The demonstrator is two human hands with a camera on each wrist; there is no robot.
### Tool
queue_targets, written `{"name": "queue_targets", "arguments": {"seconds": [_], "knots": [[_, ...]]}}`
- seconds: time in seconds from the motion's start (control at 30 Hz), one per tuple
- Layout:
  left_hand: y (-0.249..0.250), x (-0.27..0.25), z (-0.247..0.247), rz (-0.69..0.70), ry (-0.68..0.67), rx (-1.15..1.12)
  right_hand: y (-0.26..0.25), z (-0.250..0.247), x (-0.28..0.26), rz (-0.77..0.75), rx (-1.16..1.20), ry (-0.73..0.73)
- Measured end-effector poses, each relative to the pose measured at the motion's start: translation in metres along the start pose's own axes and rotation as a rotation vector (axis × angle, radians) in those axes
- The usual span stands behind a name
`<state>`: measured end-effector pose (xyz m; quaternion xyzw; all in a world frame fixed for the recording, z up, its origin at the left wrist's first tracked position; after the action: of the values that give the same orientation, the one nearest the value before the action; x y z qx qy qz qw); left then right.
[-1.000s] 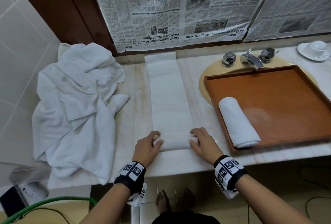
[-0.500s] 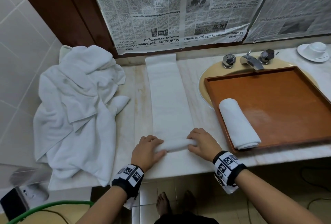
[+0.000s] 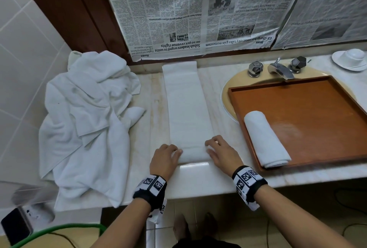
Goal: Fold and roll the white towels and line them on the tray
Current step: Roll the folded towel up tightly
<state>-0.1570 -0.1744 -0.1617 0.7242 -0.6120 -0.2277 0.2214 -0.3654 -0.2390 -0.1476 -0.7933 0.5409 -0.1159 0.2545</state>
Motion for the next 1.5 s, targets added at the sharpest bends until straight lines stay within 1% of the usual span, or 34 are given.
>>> {"name": "queue_targets", "arguments": {"seconds": [0.03,0.1,0.13,0.2,0.27,0.37,0.43,0.5,0.67,0.73,0.8,0.93,0.97,1.03,1.07,1.1,1.13,1.17,1.2,1.23,1.3,1.33,1.37,1.43,1.47,1.5], "knots": [[0.002,0.001,-0.001,0.016,0.025,0.025,-0.006,0.000,-0.001,-0.046,-0.056,0.023],[0.014,0.001,-0.001,0.114,0.058,0.083,-0.013,0.001,-0.003,-0.105,-0.157,0.064],[0.019,0.000,0.001,0.171,0.057,0.102,-0.016,0.001,-0.004,-0.124,-0.187,0.060],[0.023,-0.003,0.004,0.244,0.053,0.120,-0.015,0.009,-0.008,-0.141,-0.223,0.002],[0.024,-0.006,0.008,0.274,0.020,0.131,-0.010,0.014,-0.011,-0.143,-0.247,-0.047],[0.027,-0.012,0.018,0.321,-0.096,0.238,-0.008,0.014,-0.008,-0.098,-0.194,-0.075],[0.025,-0.013,0.024,0.318,-0.168,0.297,-0.008,0.010,-0.001,-0.057,-0.161,-0.083],[0.022,-0.011,0.024,0.293,-0.230,0.288,-0.005,0.009,0.003,-0.016,-0.134,-0.118],[0.005,-0.007,0.017,0.233,-0.209,0.081,0.003,0.009,0.001,0.058,-0.020,-0.275],[0.002,-0.007,0.015,0.177,-0.189,-0.007,0.004,0.006,0.000,0.078,0.038,-0.261],[0.005,-0.007,0.014,0.148,-0.160,-0.046,0.001,0.007,-0.001,0.059,0.030,-0.232],[0.005,-0.006,0.011,0.106,-0.095,-0.079,-0.009,0.004,-0.004,-0.042,-0.160,-0.064],[0.004,-0.006,0.011,0.099,-0.099,-0.054,-0.011,0.004,-0.006,-0.063,-0.178,-0.063],[0.002,-0.005,0.009,0.078,-0.111,0.038,-0.011,0.008,-0.009,-0.085,-0.187,-0.110],[0.004,-0.004,0.006,0.093,-0.097,0.095,-0.010,0.011,-0.011,-0.087,-0.186,-0.146],[0.010,-0.004,0.003,0.148,-0.070,0.150,-0.010,0.012,-0.012,-0.087,-0.179,-0.171],[0.018,-0.004,0.004,0.232,-0.056,0.200,-0.009,0.013,-0.012,-0.082,-0.161,-0.183],[0.025,-0.008,0.008,0.310,-0.066,0.234,-0.007,0.012,-0.010,-0.068,-0.128,-0.191],[0.027,-0.011,0.012,0.361,-0.070,0.259,-0.007,0.011,-0.006,-0.045,-0.082,-0.205],[0.025,-0.015,0.013,0.380,-0.068,0.280,-0.005,0.011,-0.002,-0.009,-0.035,-0.226],[0.019,-0.019,0.012,0.386,-0.039,0.313,0.000,0.010,0.005,0.058,0.012,-0.259],[0.018,-0.019,0.010,0.390,-0.030,0.312,0.000,0.011,0.006,0.055,-0.015,-0.259],[0.017,-0.016,0.010,0.384,-0.047,0.290,-0.002,0.010,0.005,0.030,-0.063,-0.233],[0.018,-0.008,0.008,0.351,-0.112,0.259,-0.011,0.006,-0.002,-0.082,-0.199,-0.116],[0.018,-0.004,0.009,0.328,-0.148,0.256,-0.016,0.007,-0.009,-0.130,-0.267,-0.089],[0.017,0.000,0.011,0.297,-0.185,0.239,-0.017,0.011,-0.015,-0.148,-0.316,-0.094]]}}
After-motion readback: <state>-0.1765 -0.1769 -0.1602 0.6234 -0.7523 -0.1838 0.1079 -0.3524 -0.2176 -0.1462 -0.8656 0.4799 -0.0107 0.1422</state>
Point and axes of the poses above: each hand's wrist, its own x-axis towards the middle knuckle, its own z-axis out of the palm, y = z × x, the point moved 9 cm from there along x, towards the middle knuckle, and after that the axes turned 11 degrees about z, right-handed, at the moved point
